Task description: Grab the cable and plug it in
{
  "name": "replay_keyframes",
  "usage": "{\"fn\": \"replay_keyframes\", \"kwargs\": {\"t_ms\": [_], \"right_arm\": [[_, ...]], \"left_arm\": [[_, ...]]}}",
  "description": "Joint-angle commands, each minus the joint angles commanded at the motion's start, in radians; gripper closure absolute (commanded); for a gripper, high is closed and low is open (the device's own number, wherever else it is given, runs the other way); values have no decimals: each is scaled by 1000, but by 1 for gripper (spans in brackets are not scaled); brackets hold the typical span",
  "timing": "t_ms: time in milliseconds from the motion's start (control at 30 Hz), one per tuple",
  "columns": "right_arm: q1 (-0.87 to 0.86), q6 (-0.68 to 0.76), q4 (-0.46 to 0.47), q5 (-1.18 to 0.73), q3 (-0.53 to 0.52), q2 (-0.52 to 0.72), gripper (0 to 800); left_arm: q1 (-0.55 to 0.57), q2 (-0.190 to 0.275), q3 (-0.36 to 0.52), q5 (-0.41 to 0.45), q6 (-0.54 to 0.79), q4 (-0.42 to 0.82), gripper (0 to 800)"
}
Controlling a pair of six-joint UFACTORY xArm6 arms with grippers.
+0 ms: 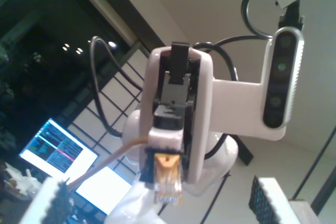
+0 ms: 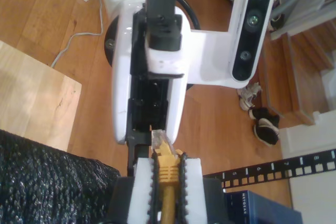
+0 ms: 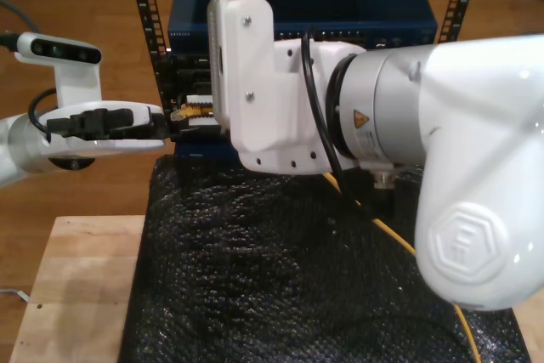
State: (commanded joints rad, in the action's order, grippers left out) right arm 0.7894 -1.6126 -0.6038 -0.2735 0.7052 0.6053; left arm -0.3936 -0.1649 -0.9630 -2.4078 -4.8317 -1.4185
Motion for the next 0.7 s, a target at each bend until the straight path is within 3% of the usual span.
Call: {"fn": "replay_keyframes", "kwargs": {"t_ms": [167, 433, 600, 700], "right_arm": [[-31, 12, -2, 0, 9, 0, 799], [-78, 68, 2, -11, 48, -14, 800], [-160, 71, -2, -54, 55, -35, 800], [-189, 86, 2, -83, 54, -35, 800]], "left_arm": [[-3, 5, -3, 26, -2, 0, 6], [-11, 72, -5, 115, 2, 0, 6], [-68, 92, -11, 164, 5, 2, 6], [-110, 94, -64, 198, 6, 3, 5]]}}
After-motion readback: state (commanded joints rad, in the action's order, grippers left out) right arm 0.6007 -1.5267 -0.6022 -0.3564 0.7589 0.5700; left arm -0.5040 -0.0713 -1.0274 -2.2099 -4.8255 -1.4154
